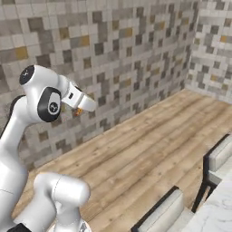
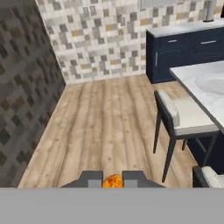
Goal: Take the cheese, shrimp, and lemon from the fridge and place them on the plate on the dining counter to create an appetizer plate.
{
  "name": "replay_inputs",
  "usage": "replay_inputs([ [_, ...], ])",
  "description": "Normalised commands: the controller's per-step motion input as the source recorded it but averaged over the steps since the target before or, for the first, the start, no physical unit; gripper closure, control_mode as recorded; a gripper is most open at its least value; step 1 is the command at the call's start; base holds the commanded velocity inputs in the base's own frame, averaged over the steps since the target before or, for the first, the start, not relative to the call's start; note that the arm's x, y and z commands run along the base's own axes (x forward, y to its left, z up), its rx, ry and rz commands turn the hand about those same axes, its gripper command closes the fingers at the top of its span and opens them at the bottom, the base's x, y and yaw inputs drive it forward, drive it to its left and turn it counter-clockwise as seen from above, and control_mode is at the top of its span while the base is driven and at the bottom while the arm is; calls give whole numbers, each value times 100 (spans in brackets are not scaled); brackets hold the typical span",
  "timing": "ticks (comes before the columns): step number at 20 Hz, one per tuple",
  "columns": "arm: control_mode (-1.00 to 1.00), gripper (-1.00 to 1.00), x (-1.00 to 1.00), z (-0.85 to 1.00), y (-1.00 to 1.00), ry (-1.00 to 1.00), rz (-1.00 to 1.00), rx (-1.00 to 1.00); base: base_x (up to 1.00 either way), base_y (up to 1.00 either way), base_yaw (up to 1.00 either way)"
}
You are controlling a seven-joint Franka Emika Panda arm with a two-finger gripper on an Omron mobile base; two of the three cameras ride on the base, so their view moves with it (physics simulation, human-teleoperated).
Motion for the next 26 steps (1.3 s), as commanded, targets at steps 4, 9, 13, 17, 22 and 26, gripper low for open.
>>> replay_inputs([
  [4, 100, 100, 0, 0, 0, 0, 0, 0, 96, 0, -56],
  [9, 100, 100, 0, 0, 0, 0, 0, 0, 68, 0, -61],
  [13, 100, 100, 0, 0, 0, 0, 0, 0, 69, 6, -65],
  [17, 100, 100, 0, 0, 0, 0, 0, 0, 76, 20, -66],
  [22, 100, 100, 0, 0, 0, 0, 0, 0, 79, 34, -67],
  [26, 100, 100, 0, 0, 0, 0, 0, 0, 79, 42, -67],
])
